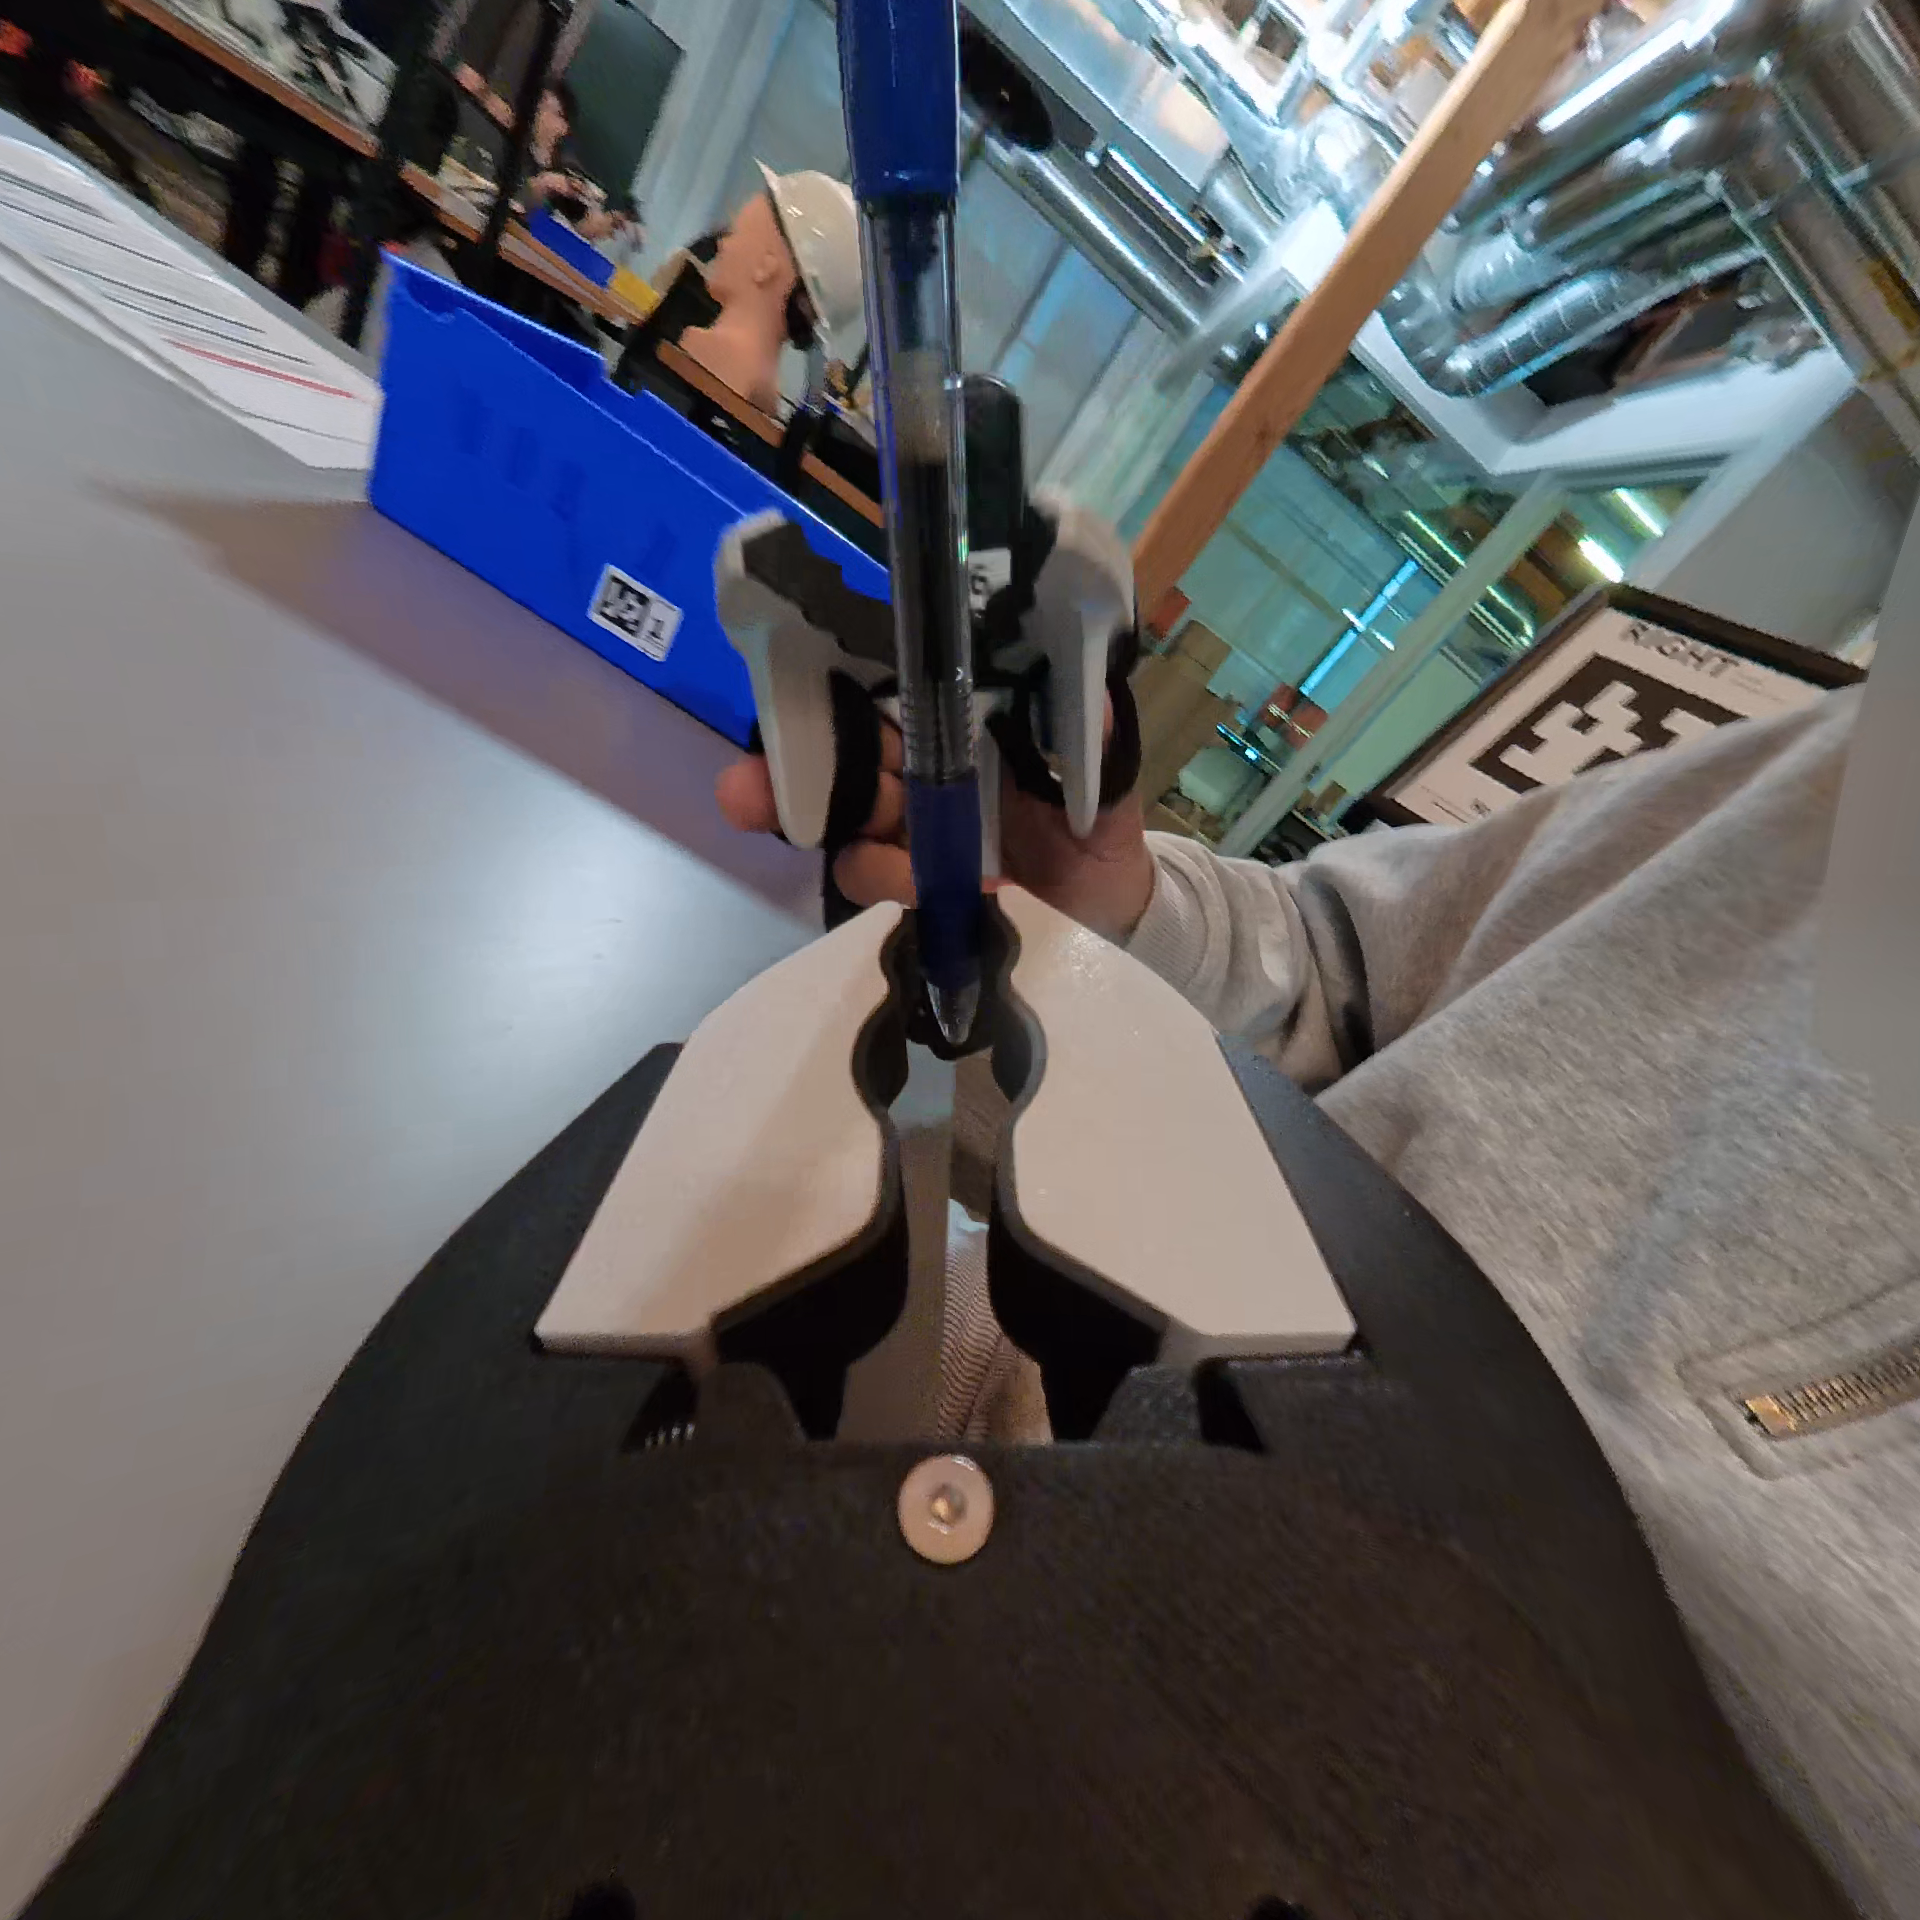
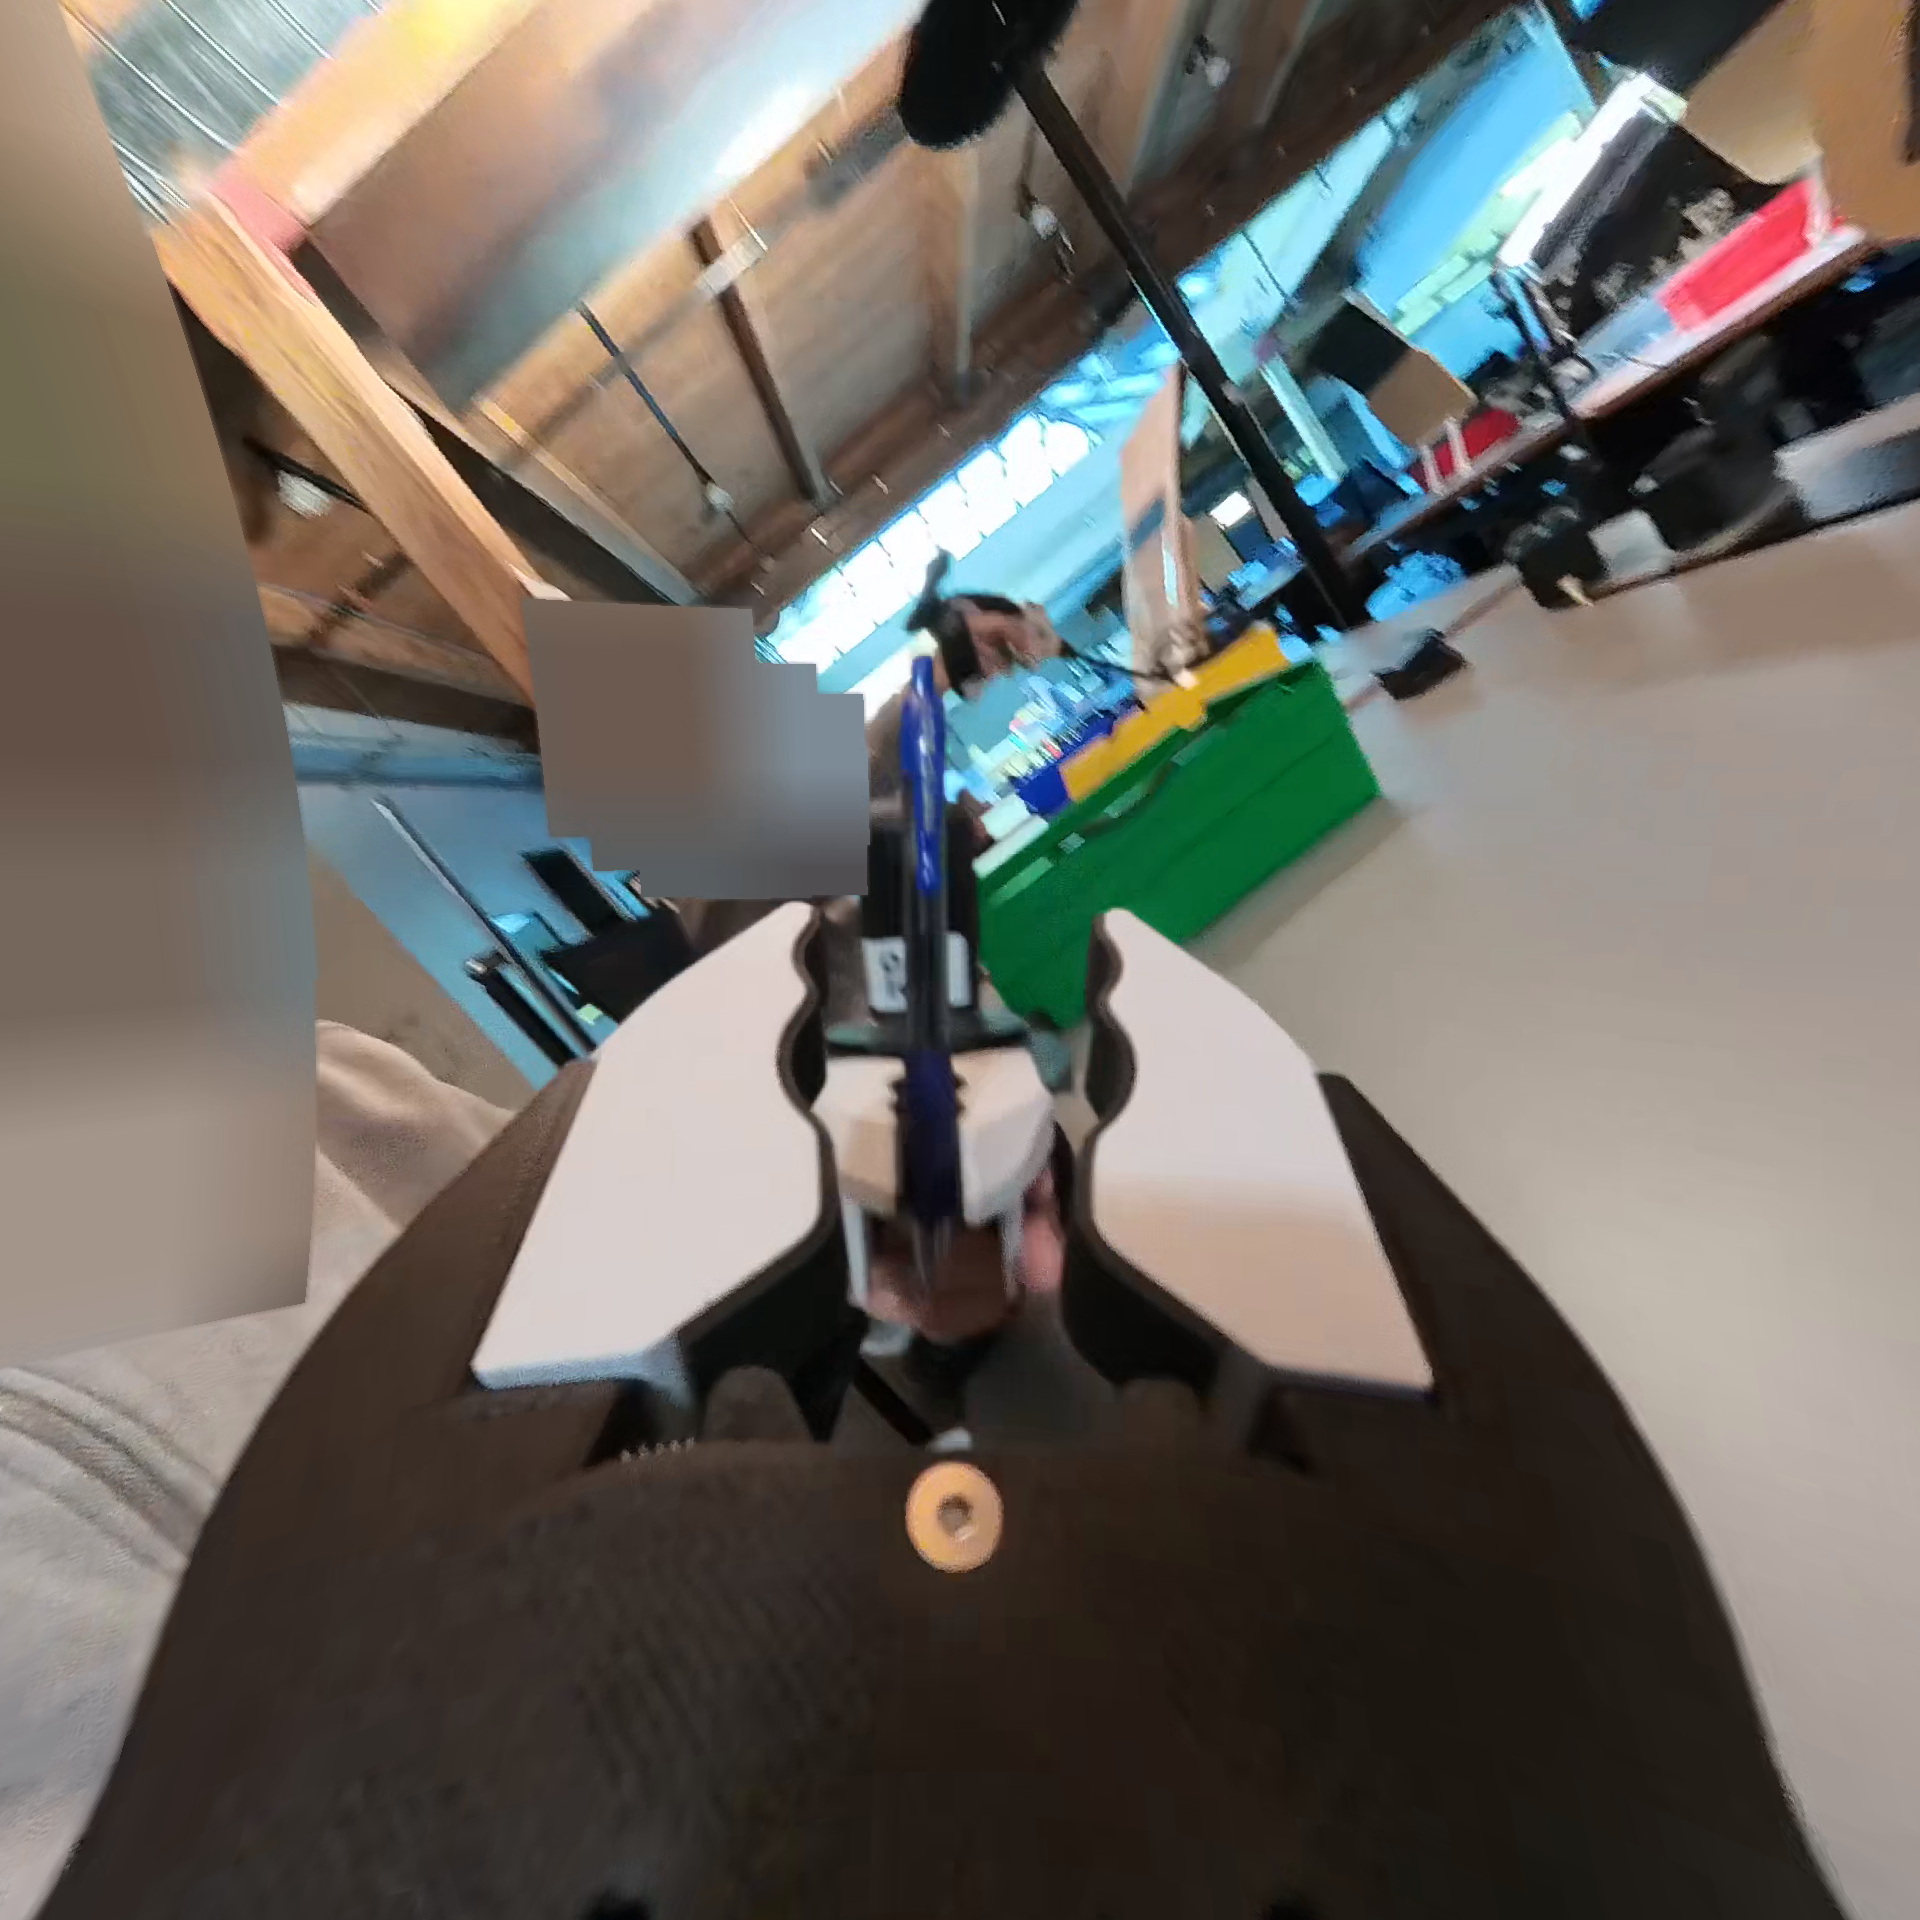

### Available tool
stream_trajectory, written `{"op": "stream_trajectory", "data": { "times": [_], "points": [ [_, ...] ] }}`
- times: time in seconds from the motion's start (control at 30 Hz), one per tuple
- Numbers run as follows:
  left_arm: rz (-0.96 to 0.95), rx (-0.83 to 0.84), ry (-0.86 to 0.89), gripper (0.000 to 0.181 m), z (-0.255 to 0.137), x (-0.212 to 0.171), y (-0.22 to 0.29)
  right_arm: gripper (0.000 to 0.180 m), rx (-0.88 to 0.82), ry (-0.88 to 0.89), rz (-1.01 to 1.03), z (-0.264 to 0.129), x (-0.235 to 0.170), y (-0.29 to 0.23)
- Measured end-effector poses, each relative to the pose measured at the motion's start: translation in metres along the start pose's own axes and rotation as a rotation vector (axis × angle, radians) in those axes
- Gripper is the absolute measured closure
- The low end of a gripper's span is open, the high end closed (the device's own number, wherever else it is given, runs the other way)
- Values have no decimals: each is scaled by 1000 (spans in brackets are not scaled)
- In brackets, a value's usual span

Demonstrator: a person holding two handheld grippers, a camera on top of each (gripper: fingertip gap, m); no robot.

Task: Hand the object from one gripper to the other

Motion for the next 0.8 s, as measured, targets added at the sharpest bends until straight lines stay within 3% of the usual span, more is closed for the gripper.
{"op": "stream_trajectory", "data": {
  "times": [0.03,0.27,0.8],
  "points": [
    [-8,25,11,169,-3,2,-5,134,-44,-40,-25,1,-6,6],
    [-17,140,-44,169,-9,-4,-24,144,-118,-173,-119,4,-25,15],
    [82,129,-181,169,4,-24,-14,165,-109,-269,-190,10,-44,9]
  ]
}}
Point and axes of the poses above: each gripper's, where its closed fingertips meet, z out along the fingers, x out of its top, y = z × x across the jaws, the point moved 1 cm from there along -z, back along the fingers, and after that the axes turned 6 degrees about z, right-handed, at the moved point
